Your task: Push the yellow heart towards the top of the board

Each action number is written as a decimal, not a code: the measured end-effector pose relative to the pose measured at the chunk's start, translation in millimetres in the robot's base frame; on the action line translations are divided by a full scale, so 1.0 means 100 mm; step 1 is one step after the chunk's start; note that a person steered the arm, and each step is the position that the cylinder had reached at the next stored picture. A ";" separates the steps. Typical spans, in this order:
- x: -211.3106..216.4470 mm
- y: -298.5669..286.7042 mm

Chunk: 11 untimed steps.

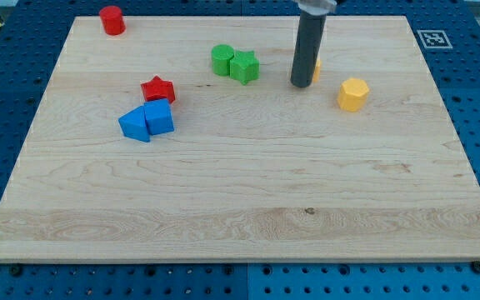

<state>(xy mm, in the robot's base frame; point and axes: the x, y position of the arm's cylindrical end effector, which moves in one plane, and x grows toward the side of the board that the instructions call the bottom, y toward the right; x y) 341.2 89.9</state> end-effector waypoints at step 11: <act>-0.76 0.44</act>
